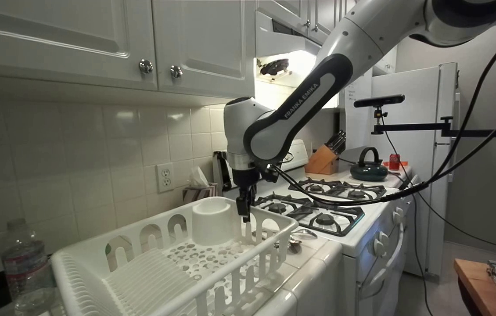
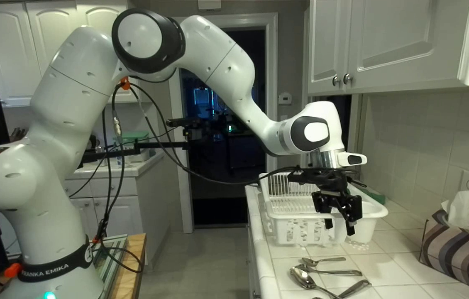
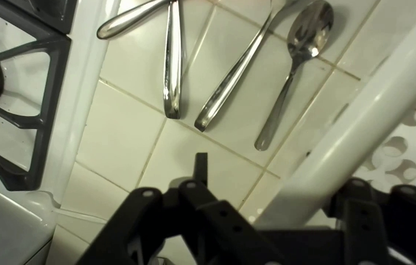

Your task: Turn the white object to the right

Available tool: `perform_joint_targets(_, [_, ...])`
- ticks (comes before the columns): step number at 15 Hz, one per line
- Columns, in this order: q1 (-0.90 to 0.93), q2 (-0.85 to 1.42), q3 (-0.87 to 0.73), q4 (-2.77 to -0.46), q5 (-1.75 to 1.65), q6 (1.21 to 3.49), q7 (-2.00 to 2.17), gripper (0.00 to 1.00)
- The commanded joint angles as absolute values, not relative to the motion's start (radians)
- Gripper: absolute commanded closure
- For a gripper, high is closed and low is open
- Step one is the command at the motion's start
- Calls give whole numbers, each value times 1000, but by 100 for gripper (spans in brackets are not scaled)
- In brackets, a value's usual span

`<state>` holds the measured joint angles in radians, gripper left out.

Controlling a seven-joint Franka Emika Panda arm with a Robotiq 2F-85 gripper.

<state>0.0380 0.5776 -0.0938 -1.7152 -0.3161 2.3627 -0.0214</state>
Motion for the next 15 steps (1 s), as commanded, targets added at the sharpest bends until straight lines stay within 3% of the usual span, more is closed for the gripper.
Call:
perform_joint_targets(1, [21,529,-64,-1725,-258,2365,-22,1])
perform_joint_targets(15, [13,565,-89,-1730,-234,2363,50,0])
